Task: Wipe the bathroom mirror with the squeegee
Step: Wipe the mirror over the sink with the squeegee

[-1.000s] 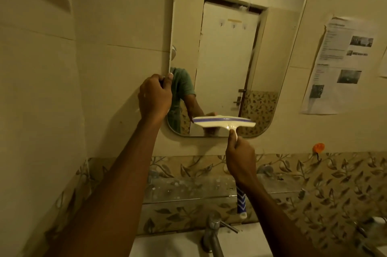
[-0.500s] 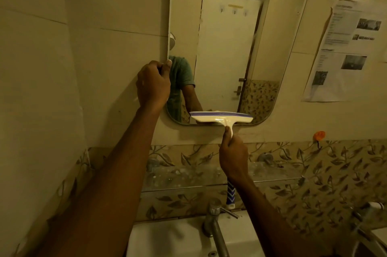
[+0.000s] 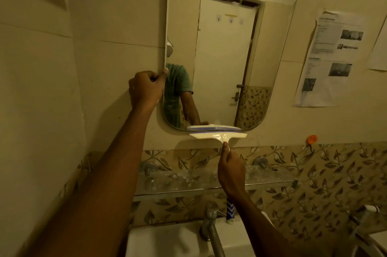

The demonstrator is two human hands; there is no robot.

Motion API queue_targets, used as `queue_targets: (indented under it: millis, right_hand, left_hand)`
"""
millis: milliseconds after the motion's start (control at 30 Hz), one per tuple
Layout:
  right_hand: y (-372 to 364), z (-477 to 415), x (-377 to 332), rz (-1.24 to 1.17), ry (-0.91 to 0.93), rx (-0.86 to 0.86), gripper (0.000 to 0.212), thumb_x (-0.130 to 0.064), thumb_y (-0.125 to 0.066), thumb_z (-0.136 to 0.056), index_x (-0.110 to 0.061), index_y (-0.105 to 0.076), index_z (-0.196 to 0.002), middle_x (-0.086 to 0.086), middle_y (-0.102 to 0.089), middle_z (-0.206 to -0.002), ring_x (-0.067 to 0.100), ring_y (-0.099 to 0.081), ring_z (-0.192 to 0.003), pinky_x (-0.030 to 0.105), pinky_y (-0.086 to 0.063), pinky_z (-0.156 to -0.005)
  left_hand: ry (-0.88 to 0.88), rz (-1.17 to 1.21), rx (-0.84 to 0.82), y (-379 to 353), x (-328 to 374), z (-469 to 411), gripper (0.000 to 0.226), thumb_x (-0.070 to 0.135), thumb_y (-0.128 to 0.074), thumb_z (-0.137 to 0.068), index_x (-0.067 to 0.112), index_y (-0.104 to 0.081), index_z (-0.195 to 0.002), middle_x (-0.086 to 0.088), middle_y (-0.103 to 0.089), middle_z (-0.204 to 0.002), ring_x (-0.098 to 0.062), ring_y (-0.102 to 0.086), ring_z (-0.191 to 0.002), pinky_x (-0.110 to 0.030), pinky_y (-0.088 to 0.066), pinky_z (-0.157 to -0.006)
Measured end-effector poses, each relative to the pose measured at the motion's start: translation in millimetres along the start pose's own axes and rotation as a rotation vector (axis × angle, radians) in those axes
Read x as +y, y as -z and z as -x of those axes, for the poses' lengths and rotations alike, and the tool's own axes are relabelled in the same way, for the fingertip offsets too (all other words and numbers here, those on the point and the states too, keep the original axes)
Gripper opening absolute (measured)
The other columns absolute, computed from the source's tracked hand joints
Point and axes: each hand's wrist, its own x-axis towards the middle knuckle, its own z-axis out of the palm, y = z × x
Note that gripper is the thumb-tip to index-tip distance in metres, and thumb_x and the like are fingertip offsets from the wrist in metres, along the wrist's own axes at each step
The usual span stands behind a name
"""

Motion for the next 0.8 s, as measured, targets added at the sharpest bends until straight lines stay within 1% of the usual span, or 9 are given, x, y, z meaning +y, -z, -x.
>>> queue_targets:
  millis: [67,133,267,333,400,467,600,733,800]
  right_hand:
    - [4,-10,-15,-0.064,0.047,0.043,0.051,-0.049,-0.027,-0.102,-0.026,-0.044,-0.060,-0.007,-0.044,-0.050,0.001,-0.048,-0.047,0.017,-0.031,-0.037]
    - [11,-26,-35,-0.118,0.106,0.086,0.047,-0.046,-0.029,-0.103,-0.031,-0.042,-0.061,-0.009,-0.040,-0.049,-0.002,-0.046,-0.047,0.013,-0.036,-0.041]
    - [28,-77,-83,-0.177,0.204,0.132,0.045,-0.041,-0.030,-0.105,-0.030,-0.039,-0.062,-0.009,-0.040,-0.053,-0.006,-0.048,-0.052,0.008,-0.036,-0.046]
    - [36,-103,-109,-0.219,0.229,0.118,0.044,-0.041,-0.030,-0.105,-0.028,-0.042,-0.064,-0.007,-0.044,-0.058,-0.001,-0.051,-0.052,0.010,-0.039,-0.045]
    - [44,-127,-137,-0.293,0.234,0.087,0.041,-0.041,-0.030,-0.104,-0.027,-0.045,-0.069,-0.006,-0.048,-0.062,0.006,-0.053,-0.053,0.026,-0.049,-0.048]
    - [51,-151,-166,-0.353,0.265,0.084,0.038,-0.038,-0.032,-0.105,-0.027,-0.046,-0.071,-0.008,-0.050,-0.062,0.006,-0.054,-0.049,0.028,-0.049,-0.046]
    - [63,-200,-223,-0.416,0.358,0.099,0.040,-0.034,-0.033,-0.105,-0.023,-0.051,-0.071,-0.009,-0.053,-0.055,-0.004,-0.052,-0.036,0.011,-0.041,-0.037]
    - [74,-242,-278,-0.360,0.445,0.114,0.041,-0.036,-0.029,-0.106,-0.025,-0.053,-0.074,-0.004,-0.061,-0.063,-0.001,-0.058,-0.046,0.011,-0.044,-0.042]
    - [78,-259,-303,-0.321,0.453,0.153,0.044,-0.037,-0.027,-0.106,-0.024,-0.051,-0.071,-0.003,-0.061,-0.063,0.003,-0.059,-0.049,0.013,-0.044,-0.043]
  left_hand:
    - [-0.001,0.024,-0.018,6,5,-4,0.055,0.060,-0.058,-0.083,0.009,-0.066,-0.067,-0.008,-0.068,-0.066,-0.024,-0.068,-0.066,-0.045,-0.057,-0.073]
    - [-0.040,0.028,-0.011,9,16,-10,0.052,0.060,-0.056,-0.084,0.011,-0.068,-0.072,-0.005,-0.069,-0.070,-0.021,-0.067,-0.070,-0.044,-0.057,-0.075]
    - [-0.092,0.132,-0.006,13,57,-32,0.040,0.051,-0.055,-0.089,0.014,-0.070,-0.097,0.000,-0.069,-0.089,-0.016,-0.065,-0.085,-0.034,-0.056,-0.078]
    - [-0.116,0.175,-0.014,14,80,-48,0.039,0.049,-0.050,-0.092,0.015,-0.069,-0.098,0.001,-0.068,-0.090,-0.011,-0.062,-0.082,-0.026,-0.051,-0.073]
    - [-0.130,0.213,-0.037,16,101,-63,0.040,0.051,-0.044,-0.094,0.017,-0.064,-0.084,0.002,-0.063,-0.078,-0.010,-0.056,-0.071,-0.025,-0.046,-0.066]
    - [-0.081,0.272,-0.067,18,116,-79,0.045,0.055,-0.039,-0.095,0.017,-0.057,-0.078,-0.003,-0.060,-0.076,-0.015,-0.056,-0.070,-0.032,-0.047,-0.068]
    - [0.068,0.506,-0.157,20,128,-99,0.053,0.053,-0.034,-0.097,0.010,-0.065,-0.097,-0.013,-0.069,-0.098,-0.030,-0.066,-0.094,-0.046,-0.053,-0.089]
    - [0.192,0.691,-0.228,19,122,-104,0.050,0.048,-0.033,-0.100,0.009,-0.063,-0.089,-0.008,-0.068,-0.087,-0.022,-0.066,-0.083,-0.034,-0.056,-0.071]
    - [0.193,0.672,-0.239,20,121,-106,0.053,0.050,-0.029,-0.100,0.010,-0.063,-0.086,-0.008,-0.068,-0.086,-0.020,-0.066,-0.080,-0.031,-0.055,-0.070]
